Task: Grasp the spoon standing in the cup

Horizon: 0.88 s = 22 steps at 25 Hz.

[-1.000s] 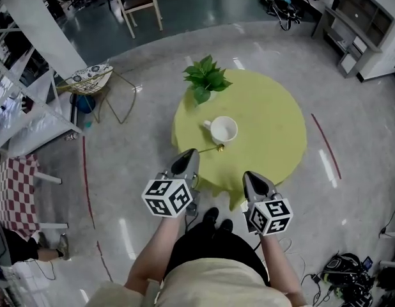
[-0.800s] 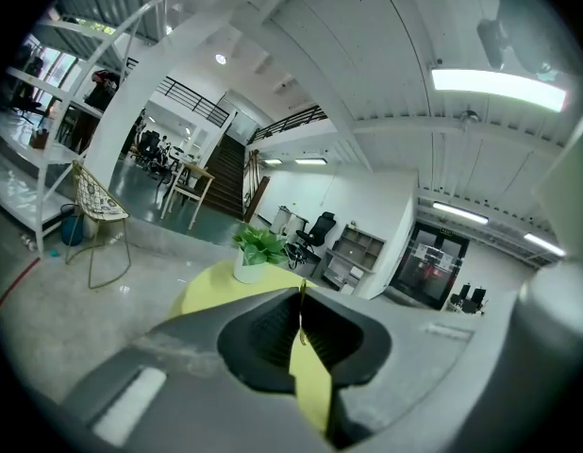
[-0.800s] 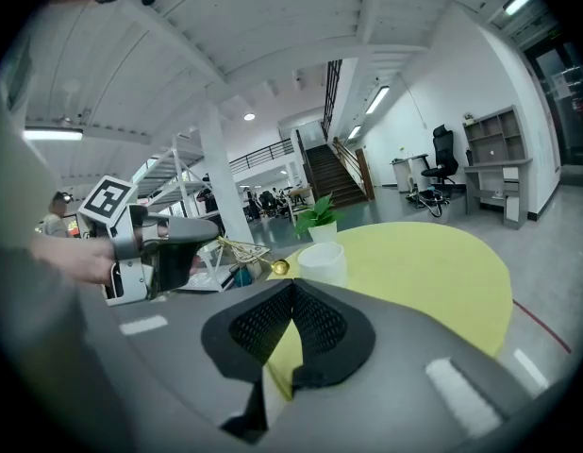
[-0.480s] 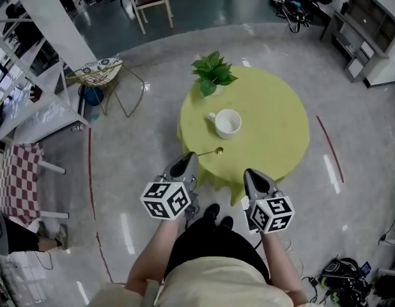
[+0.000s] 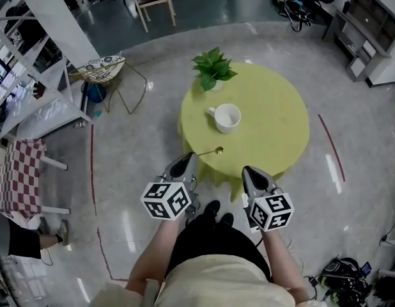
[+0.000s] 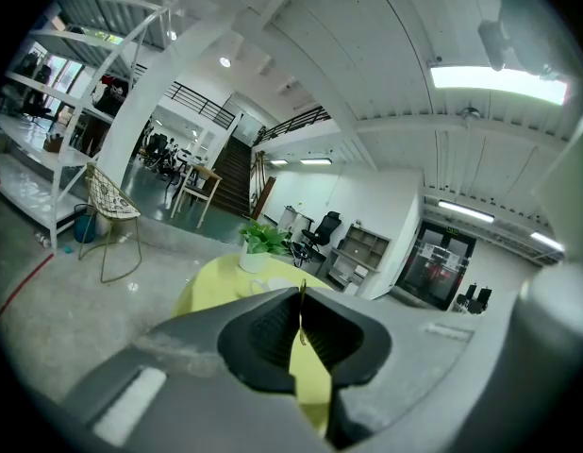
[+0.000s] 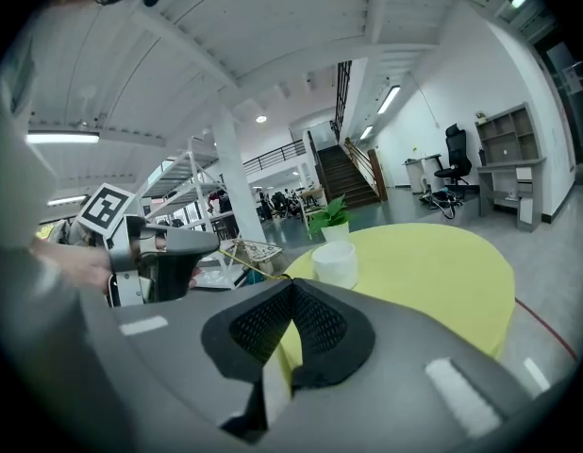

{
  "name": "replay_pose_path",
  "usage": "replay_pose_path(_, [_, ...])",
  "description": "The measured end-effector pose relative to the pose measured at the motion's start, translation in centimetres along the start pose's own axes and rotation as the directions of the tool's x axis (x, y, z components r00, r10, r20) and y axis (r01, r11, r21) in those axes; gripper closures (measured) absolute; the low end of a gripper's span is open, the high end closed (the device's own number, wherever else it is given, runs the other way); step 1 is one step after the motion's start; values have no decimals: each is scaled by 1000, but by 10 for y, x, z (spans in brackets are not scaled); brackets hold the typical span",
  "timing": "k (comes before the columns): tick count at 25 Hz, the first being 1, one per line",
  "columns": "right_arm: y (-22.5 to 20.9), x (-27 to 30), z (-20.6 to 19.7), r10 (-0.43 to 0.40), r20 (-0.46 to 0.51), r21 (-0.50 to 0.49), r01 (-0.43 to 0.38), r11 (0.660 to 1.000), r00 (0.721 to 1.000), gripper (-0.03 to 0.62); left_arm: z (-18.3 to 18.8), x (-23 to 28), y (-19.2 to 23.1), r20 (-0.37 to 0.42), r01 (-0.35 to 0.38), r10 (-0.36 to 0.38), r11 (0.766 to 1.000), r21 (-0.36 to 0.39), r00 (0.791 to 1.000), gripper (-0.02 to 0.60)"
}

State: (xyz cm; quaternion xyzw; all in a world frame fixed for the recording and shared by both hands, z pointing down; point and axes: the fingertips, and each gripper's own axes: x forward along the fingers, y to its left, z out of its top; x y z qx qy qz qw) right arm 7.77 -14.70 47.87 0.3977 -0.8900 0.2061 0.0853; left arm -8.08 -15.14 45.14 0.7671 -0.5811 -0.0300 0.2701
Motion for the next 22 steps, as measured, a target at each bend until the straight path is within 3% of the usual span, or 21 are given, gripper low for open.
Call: replay_pose_path(22, [-6,-9,-6,2,-11,-24,-2,1000,1000,594,-15,-11,-12,-6,-27,27,1000,12,1000,575])
